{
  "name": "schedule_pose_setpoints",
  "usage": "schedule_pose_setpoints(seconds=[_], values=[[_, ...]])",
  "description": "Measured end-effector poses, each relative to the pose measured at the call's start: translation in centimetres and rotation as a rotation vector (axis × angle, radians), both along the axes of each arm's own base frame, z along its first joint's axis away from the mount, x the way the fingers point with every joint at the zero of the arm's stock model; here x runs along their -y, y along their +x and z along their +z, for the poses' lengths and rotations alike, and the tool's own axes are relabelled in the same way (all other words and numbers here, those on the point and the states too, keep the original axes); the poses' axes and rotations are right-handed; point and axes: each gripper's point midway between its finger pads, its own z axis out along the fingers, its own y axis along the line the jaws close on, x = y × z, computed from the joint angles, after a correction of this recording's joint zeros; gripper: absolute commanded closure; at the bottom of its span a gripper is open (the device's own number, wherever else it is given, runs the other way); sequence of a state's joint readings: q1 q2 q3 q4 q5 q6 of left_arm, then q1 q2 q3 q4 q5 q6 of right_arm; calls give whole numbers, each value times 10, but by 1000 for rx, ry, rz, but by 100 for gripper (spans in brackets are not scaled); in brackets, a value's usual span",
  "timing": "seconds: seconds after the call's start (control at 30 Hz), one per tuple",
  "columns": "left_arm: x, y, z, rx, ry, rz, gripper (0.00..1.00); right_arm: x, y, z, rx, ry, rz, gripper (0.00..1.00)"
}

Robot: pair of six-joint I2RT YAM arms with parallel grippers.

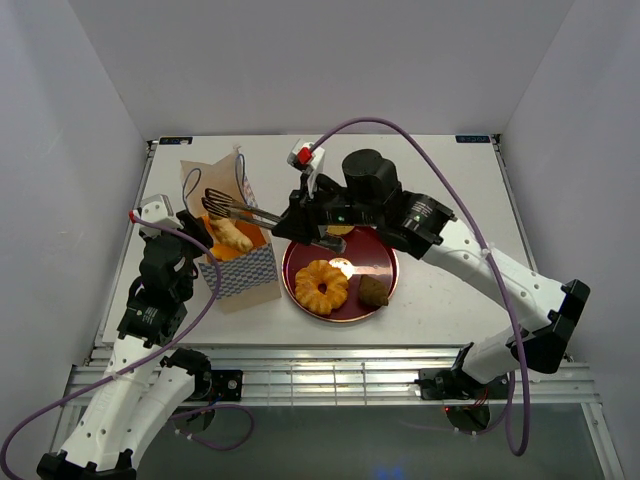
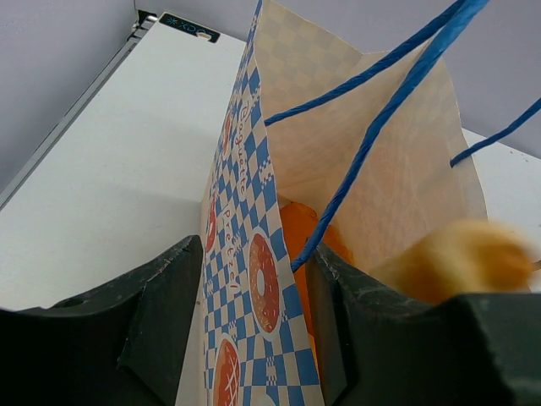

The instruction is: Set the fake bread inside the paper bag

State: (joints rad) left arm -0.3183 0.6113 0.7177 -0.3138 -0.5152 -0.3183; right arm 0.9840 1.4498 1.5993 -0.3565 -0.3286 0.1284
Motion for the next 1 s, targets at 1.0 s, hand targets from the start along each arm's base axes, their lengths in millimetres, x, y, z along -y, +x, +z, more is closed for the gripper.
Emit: schedule_pose_setpoints(seconds=[1.0], values=[[0,-1,1,4,-1,0,38,142,-60,-50,-60,-16,-217,53]])
